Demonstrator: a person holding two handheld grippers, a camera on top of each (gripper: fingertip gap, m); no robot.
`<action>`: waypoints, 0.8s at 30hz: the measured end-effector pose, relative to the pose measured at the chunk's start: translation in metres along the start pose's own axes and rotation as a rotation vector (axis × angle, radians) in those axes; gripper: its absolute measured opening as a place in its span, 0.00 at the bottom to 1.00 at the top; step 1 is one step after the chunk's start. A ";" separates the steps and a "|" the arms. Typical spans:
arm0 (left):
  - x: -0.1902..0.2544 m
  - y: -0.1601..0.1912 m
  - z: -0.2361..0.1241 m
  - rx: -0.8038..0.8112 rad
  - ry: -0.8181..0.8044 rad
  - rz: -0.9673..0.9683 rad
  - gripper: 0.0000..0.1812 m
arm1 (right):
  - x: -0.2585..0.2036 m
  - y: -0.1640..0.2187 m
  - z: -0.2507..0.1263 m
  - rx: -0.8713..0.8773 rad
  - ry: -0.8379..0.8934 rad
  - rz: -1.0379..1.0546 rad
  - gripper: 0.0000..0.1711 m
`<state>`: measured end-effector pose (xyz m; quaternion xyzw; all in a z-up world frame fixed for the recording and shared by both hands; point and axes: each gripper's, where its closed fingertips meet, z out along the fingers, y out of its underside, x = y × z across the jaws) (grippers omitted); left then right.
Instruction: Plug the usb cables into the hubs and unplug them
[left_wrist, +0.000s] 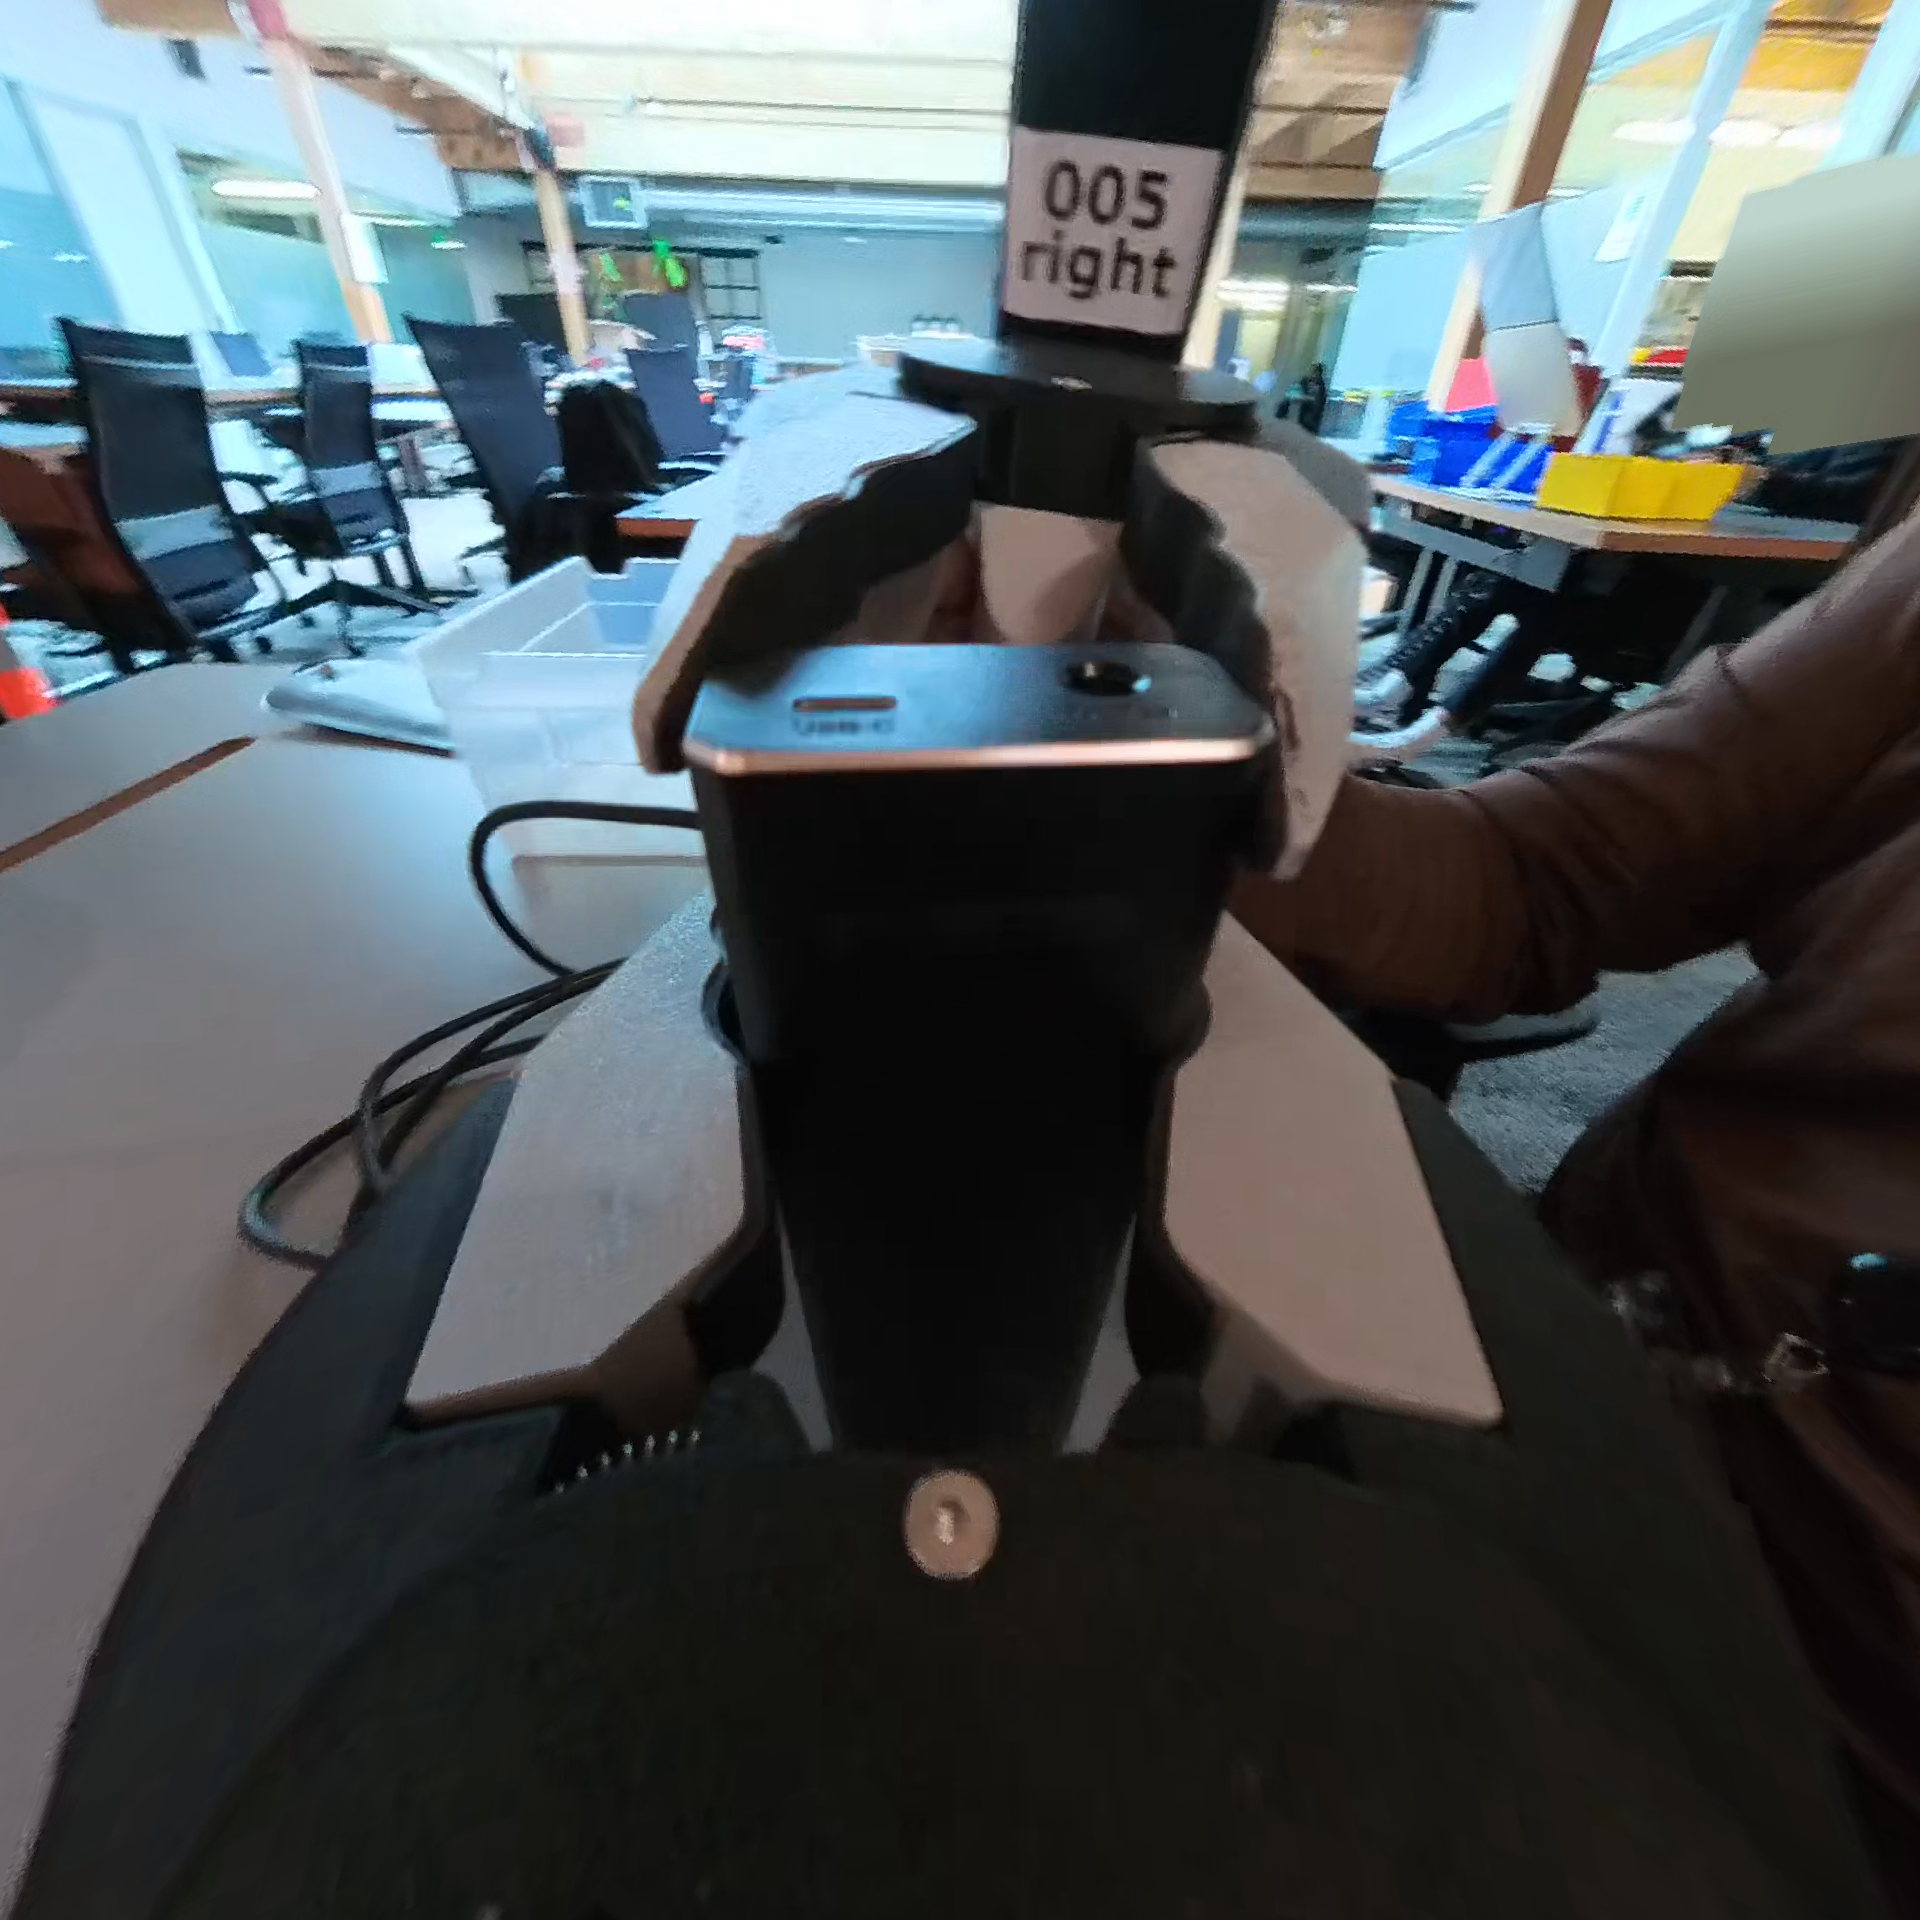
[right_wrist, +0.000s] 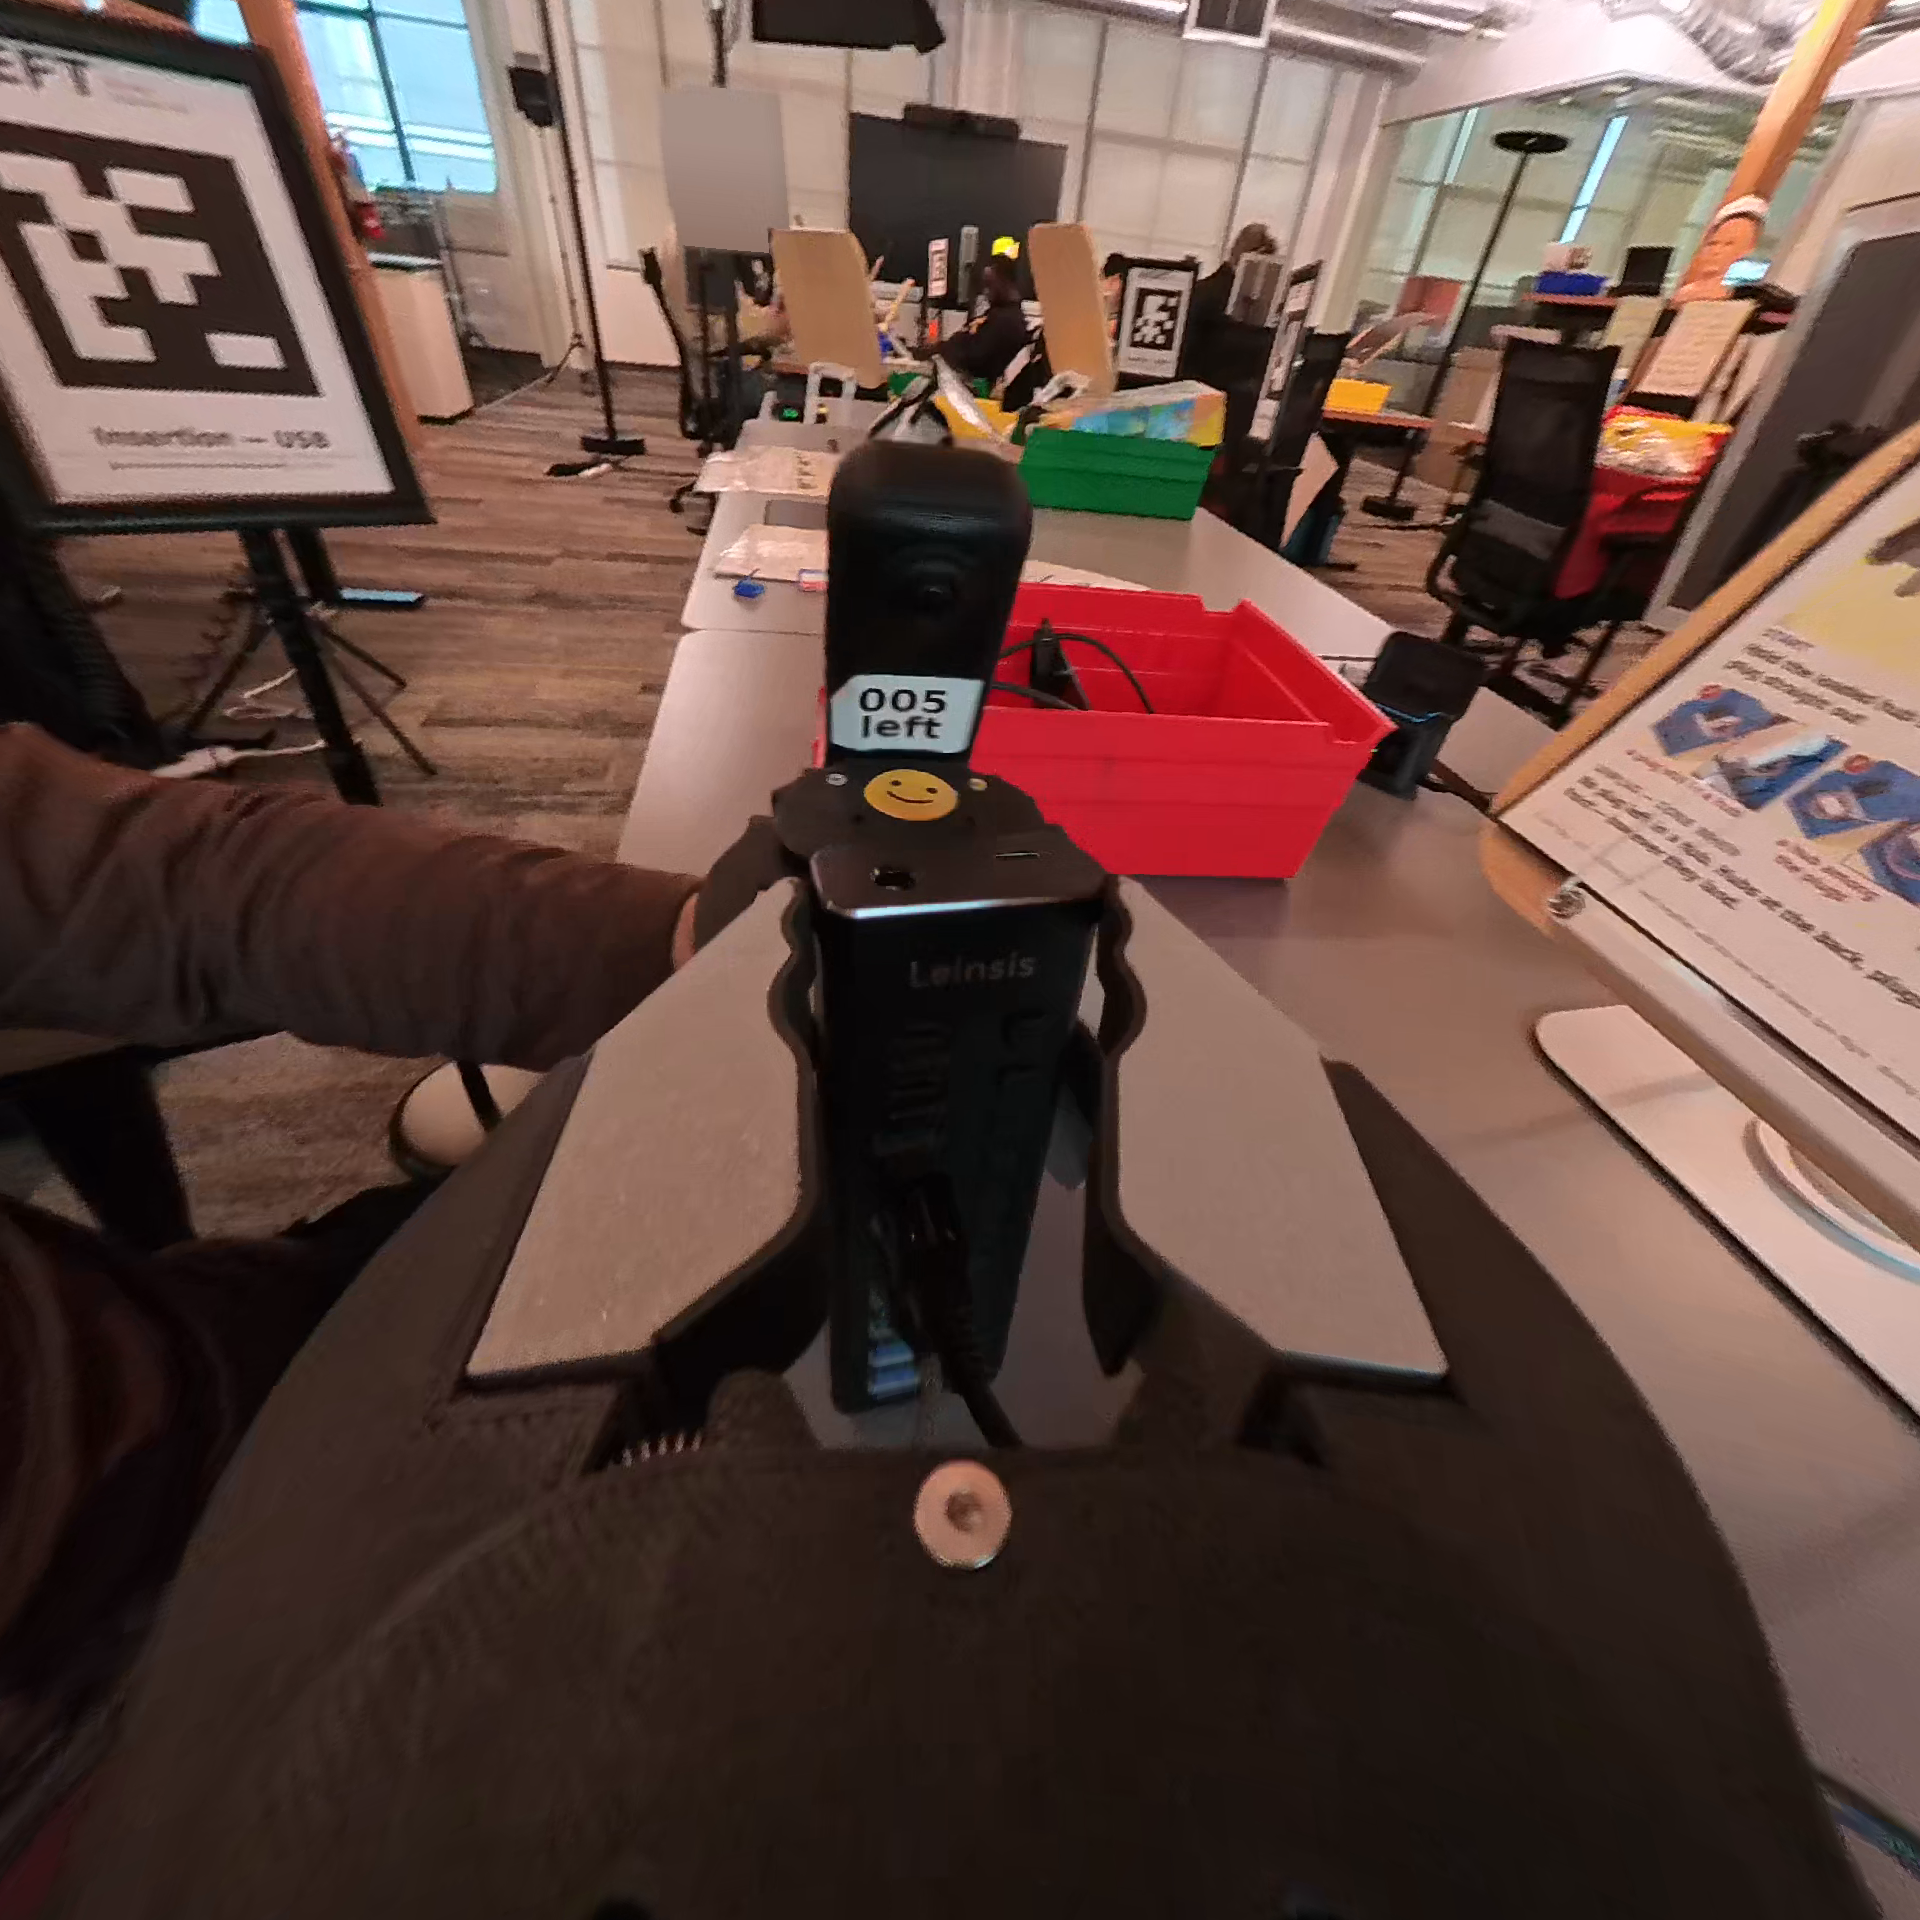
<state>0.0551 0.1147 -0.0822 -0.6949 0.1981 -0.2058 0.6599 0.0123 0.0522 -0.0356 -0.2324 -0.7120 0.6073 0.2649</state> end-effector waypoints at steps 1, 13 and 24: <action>0.006 0.001 0.002 -0.007 0.034 0.009 0.45 | -0.004 0.000 0.001 -0.012 -0.022 0.002 0.30; 0.001 0.010 0.001 -0.074 -0.051 0.111 0.40 | -0.017 -0.029 -0.009 0.072 -0.042 0.050 0.27; -0.010 -0.042 -0.046 0.271 -0.044 0.030 0.39 | 0.015 0.006 -0.085 -0.045 -0.084 0.145 0.27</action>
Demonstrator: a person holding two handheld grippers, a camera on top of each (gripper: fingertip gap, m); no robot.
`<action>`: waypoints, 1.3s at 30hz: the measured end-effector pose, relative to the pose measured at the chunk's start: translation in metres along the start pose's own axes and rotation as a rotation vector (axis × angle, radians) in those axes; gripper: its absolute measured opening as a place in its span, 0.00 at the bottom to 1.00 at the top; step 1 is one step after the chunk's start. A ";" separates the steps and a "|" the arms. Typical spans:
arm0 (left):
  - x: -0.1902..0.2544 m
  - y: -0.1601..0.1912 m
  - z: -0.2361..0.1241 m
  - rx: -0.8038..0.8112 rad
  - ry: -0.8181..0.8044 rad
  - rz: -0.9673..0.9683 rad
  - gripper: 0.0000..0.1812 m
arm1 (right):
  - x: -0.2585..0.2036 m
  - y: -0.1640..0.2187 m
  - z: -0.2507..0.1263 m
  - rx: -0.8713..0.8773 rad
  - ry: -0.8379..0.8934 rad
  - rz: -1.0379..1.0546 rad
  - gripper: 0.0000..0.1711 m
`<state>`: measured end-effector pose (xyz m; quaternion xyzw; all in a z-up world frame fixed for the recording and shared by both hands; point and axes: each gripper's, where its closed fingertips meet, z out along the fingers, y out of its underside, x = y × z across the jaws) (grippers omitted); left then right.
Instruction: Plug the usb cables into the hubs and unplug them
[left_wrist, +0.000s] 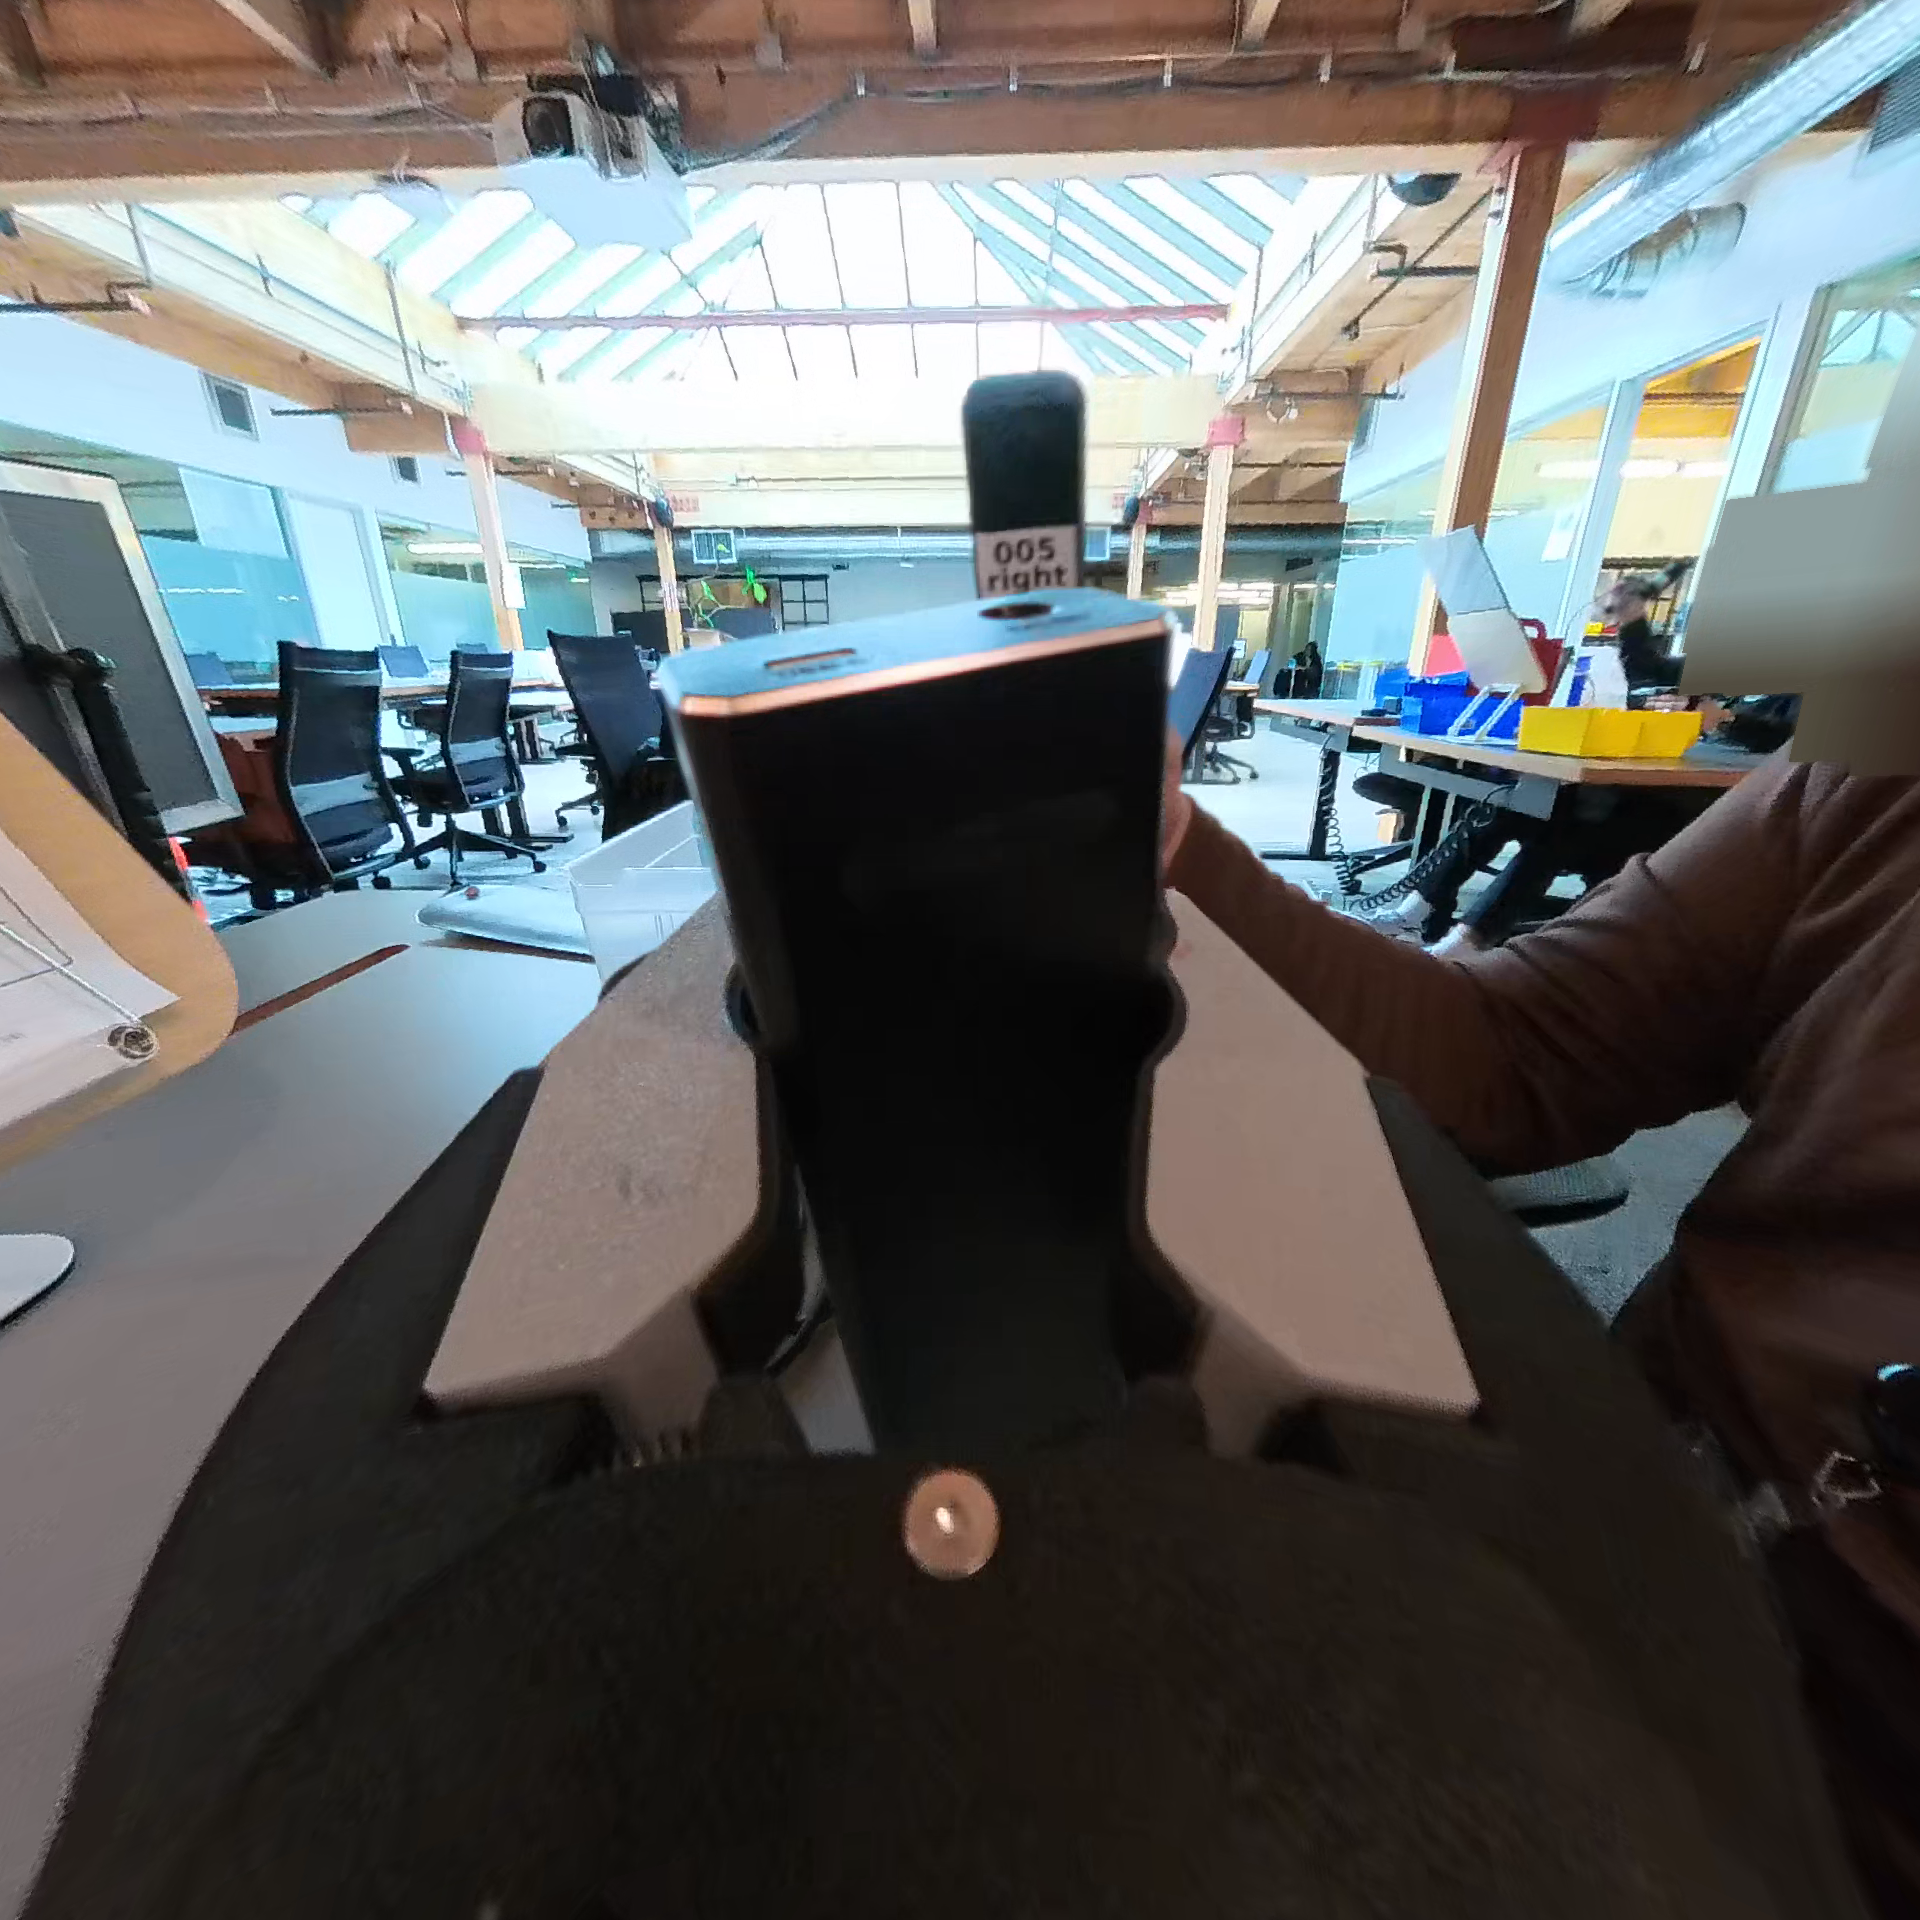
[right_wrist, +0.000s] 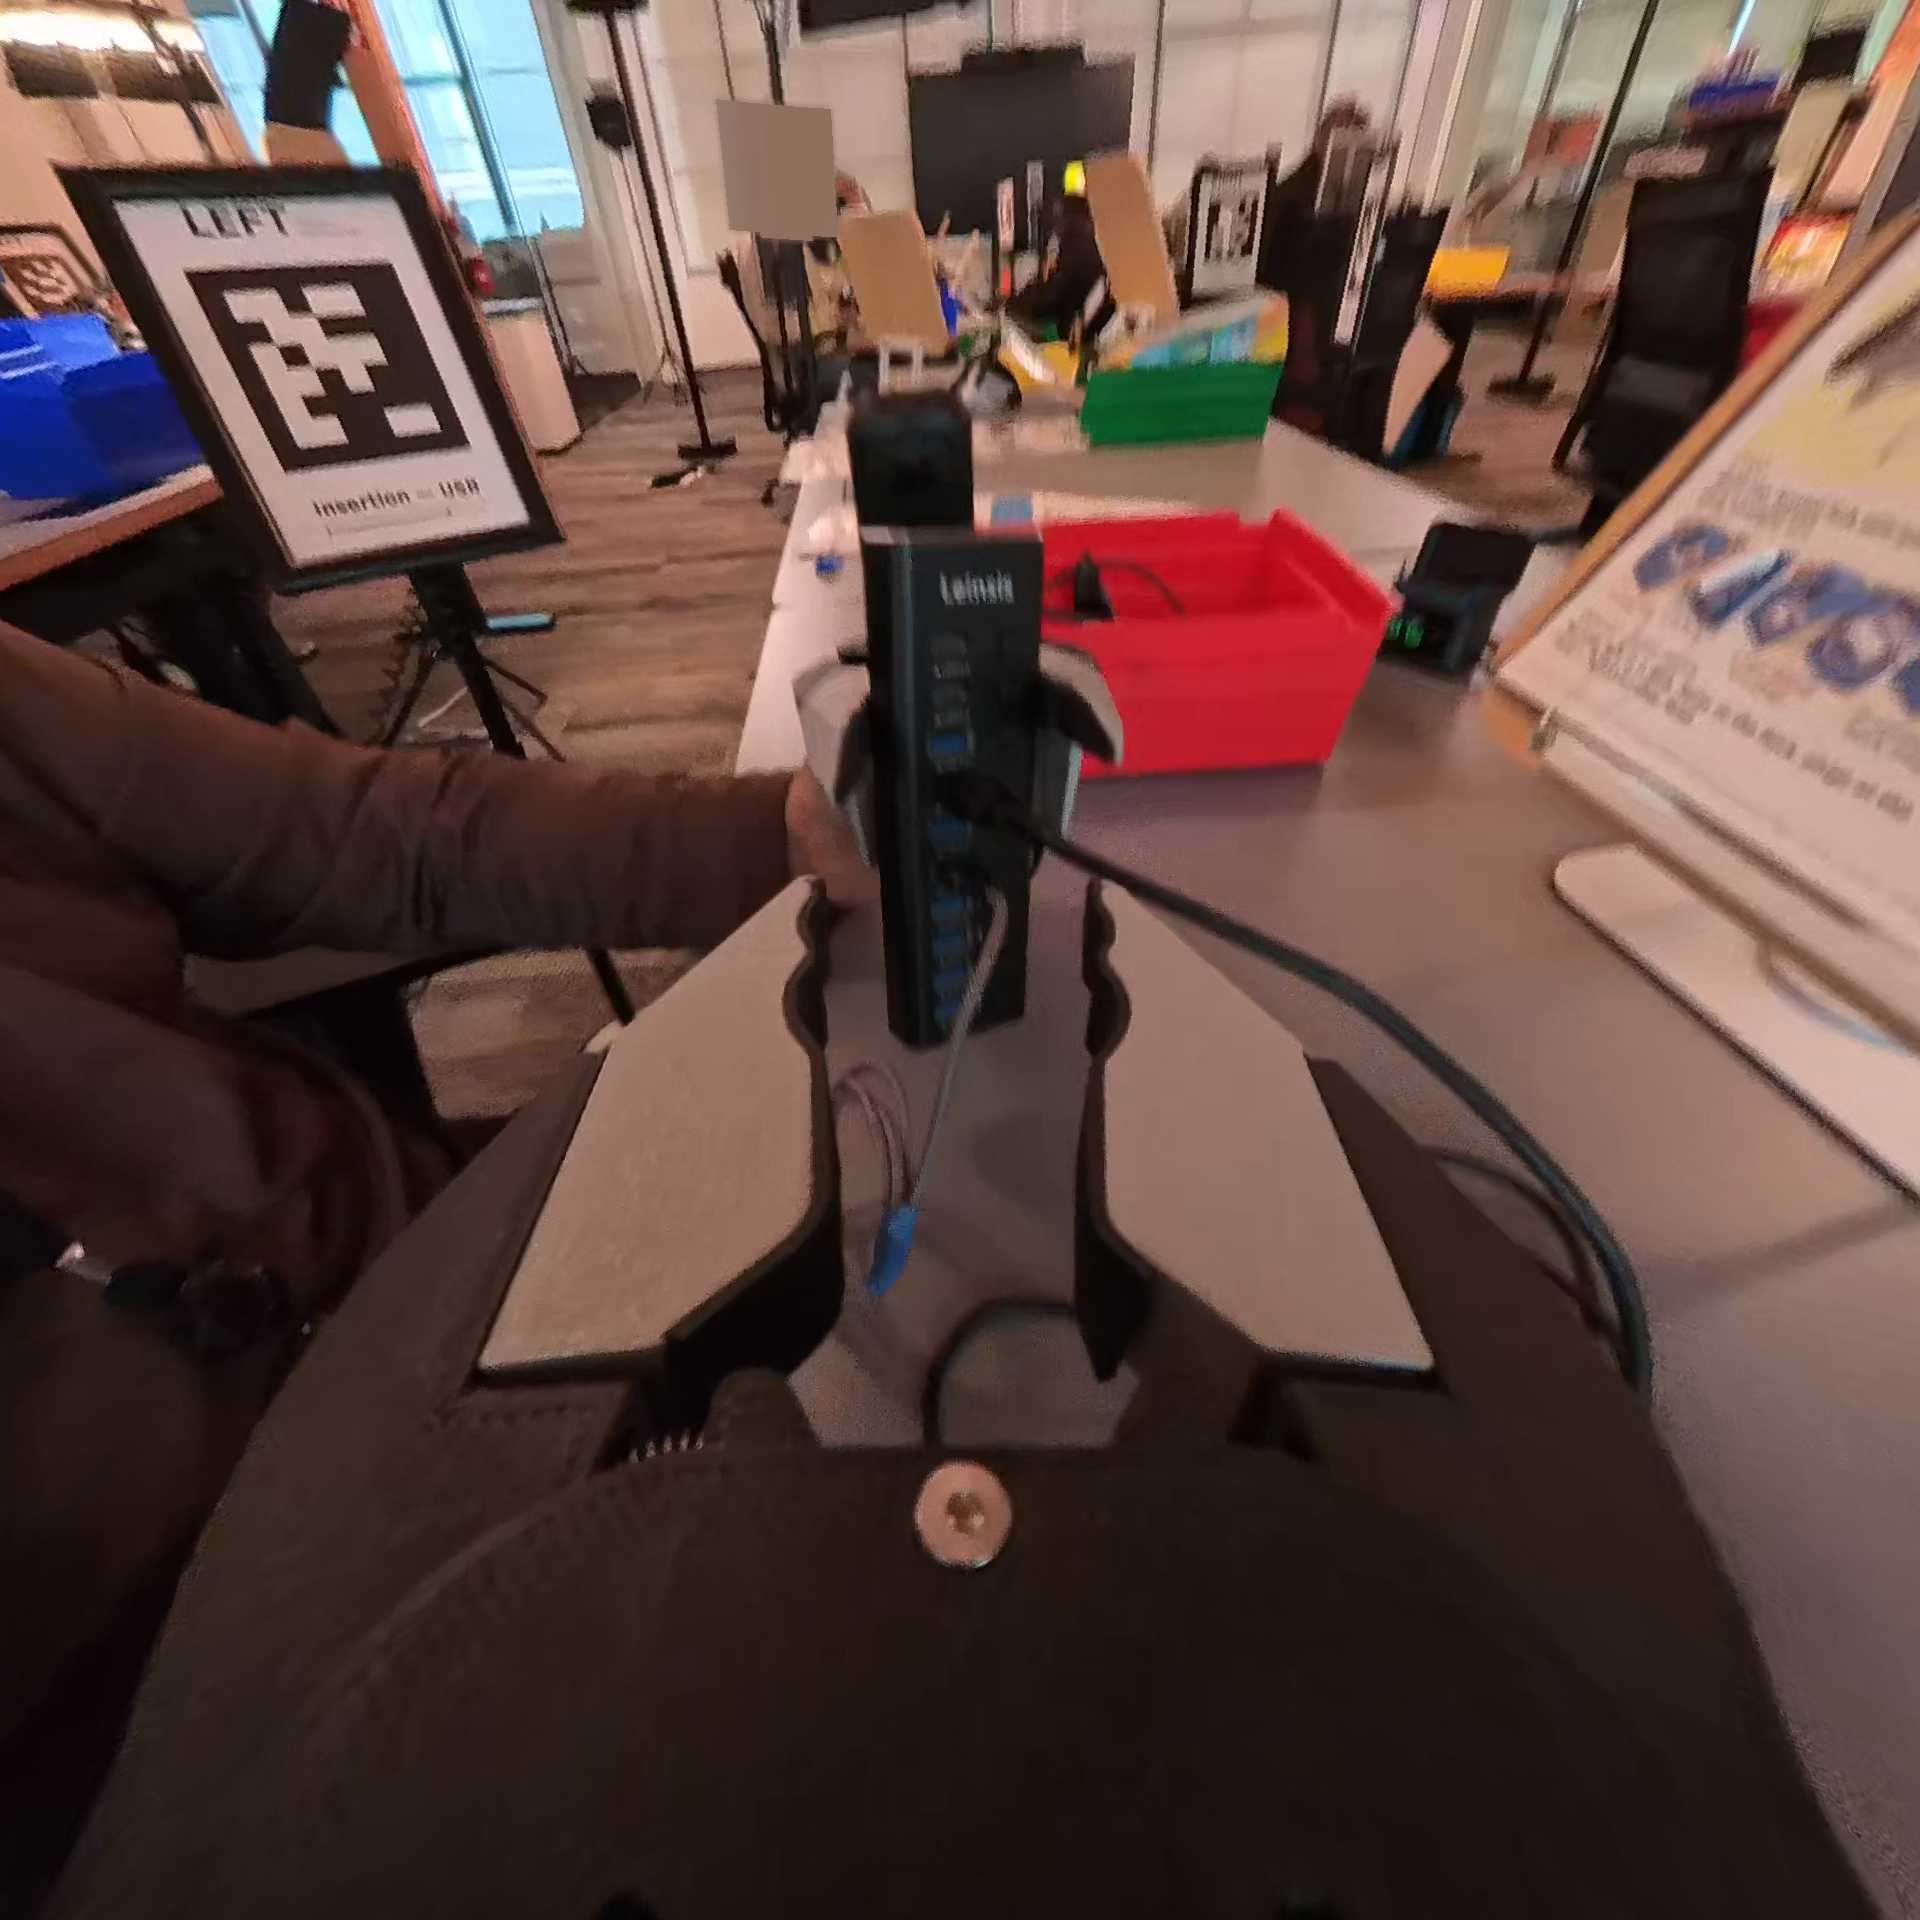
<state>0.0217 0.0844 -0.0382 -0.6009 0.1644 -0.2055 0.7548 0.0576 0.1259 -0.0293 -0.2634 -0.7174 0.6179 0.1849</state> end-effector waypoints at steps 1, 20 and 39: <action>0.001 0.001 0.001 -0.005 0.003 0.004 0.39 | 0.004 0.012 0.002 -0.044 -0.008 0.032 0.27; 0.040 -0.051 0.042 -0.174 0.193 0.118 0.39 | 0.019 0.062 0.044 -0.124 -0.100 0.186 0.39; 0.067 -0.086 0.054 -0.128 0.276 0.152 0.39 | -0.013 0.021 0.069 0.071 -0.133 -0.009 0.45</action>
